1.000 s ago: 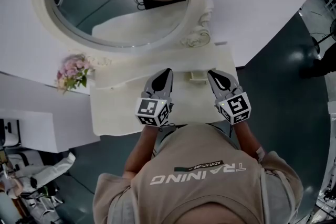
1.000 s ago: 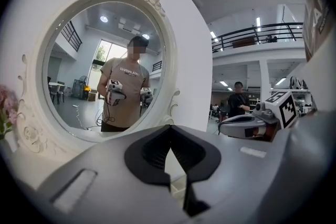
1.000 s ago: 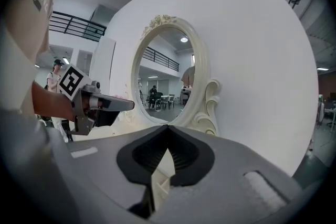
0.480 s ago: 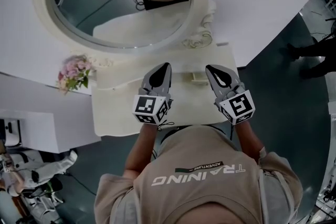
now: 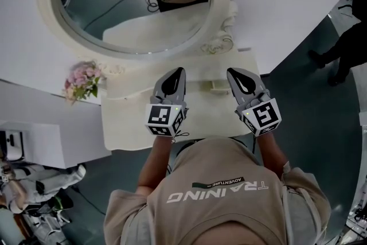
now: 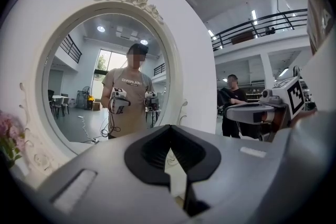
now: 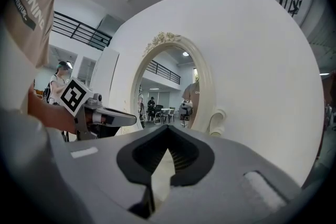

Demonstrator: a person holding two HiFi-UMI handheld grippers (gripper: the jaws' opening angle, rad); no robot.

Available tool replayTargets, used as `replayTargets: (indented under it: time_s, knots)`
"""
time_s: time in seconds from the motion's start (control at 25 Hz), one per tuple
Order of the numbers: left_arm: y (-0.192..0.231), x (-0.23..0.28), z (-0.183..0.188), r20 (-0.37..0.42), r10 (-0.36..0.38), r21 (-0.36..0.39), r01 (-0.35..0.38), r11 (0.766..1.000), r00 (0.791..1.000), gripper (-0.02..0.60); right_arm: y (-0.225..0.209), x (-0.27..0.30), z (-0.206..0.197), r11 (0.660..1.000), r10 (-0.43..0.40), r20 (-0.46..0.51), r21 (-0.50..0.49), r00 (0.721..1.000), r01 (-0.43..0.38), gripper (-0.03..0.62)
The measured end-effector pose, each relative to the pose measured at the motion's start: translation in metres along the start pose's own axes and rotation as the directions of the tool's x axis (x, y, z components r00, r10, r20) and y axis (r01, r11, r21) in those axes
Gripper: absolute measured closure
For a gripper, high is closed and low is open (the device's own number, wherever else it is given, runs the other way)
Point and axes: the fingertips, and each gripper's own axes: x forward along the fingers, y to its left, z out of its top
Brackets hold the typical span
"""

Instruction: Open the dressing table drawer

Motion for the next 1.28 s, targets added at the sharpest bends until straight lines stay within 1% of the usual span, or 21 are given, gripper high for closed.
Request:
replayTargets:
  time_s: [0.32, 0.64, 1.04, 1.28]
  knots:
    - [-0.003, 0.007, 0.005, 0.013, -0.01, -0.005, 0.01, 1.0, 1.0, 0.563, -0.005, 0.002, 0.001, 1.0, 0.006, 0.007, 0.001, 1.0, -0.006, 0.592]
    - [-0.004, 0.0, -0.006, -0.007, 0.005, -0.029, -0.005, 1.0, 1.0, 0.563, -0.002, 0.007, -0.004, 0.999, 0.039, -0.003, 0.003, 0.999, -0.039, 0.592]
    - [-0.01, 0.009, 0.0, 0.009, -0.029, -0.022, 0.03, 0.999, 1.0, 0.563, -0.005, 0.003, -0.004, 1.0, 0.019, 0.002, 0.011, 1.0, -0.019, 0.592]
    - [-0.013, 0.012, 0.006, 0.024, -0.031, -0.015, 0.031, 0.999, 0.999, 0.563, -0.007, 0.002, 0.001, 1.0, 0.023, 0.014, 0.004, 1.0, -0.023, 0.592]
